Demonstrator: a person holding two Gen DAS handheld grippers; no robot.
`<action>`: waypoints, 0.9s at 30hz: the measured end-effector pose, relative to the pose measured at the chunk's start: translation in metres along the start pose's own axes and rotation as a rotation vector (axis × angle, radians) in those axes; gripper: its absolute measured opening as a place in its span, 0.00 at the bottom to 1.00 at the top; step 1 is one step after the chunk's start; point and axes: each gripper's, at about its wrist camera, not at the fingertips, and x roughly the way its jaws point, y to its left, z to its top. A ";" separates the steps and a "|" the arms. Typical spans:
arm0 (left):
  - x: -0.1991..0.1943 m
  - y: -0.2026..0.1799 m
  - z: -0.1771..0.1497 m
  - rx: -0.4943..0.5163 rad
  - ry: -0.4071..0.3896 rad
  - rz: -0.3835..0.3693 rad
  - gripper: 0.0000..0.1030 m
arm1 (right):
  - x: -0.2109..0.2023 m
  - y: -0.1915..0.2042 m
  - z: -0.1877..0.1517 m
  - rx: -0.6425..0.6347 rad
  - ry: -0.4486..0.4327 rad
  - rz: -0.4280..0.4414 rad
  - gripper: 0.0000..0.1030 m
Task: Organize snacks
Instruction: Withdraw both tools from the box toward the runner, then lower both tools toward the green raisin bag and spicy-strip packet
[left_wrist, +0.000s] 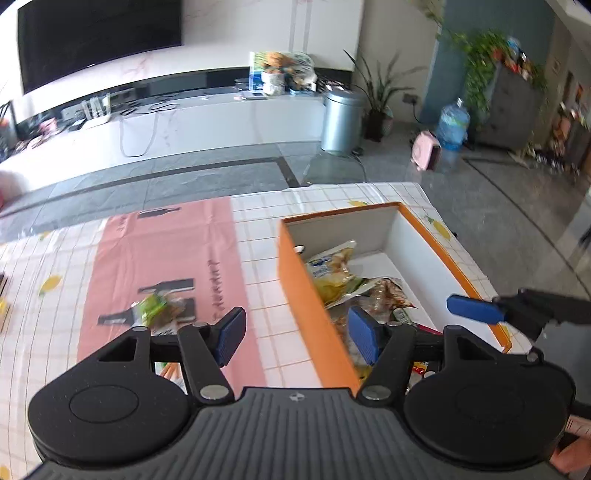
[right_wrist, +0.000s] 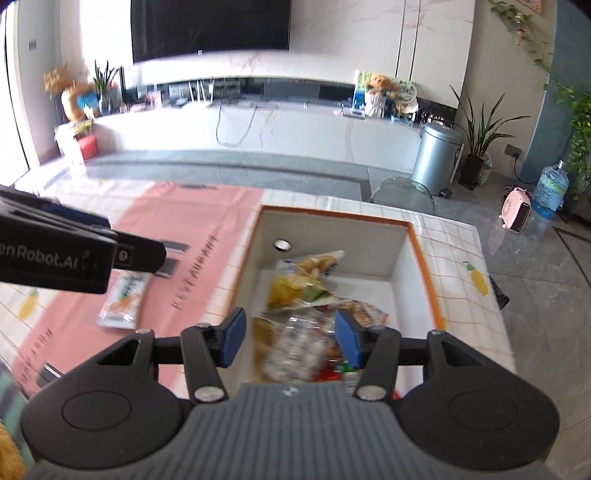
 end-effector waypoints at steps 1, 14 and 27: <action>-0.003 0.006 -0.004 -0.010 -0.008 0.010 0.72 | -0.002 0.007 -0.003 0.007 -0.013 -0.001 0.50; -0.030 0.092 -0.066 -0.168 -0.028 0.098 0.72 | -0.003 0.098 -0.039 0.108 -0.056 0.051 0.50; -0.010 0.145 -0.103 -0.255 0.009 0.072 0.61 | 0.039 0.150 -0.054 0.062 -0.010 0.095 0.57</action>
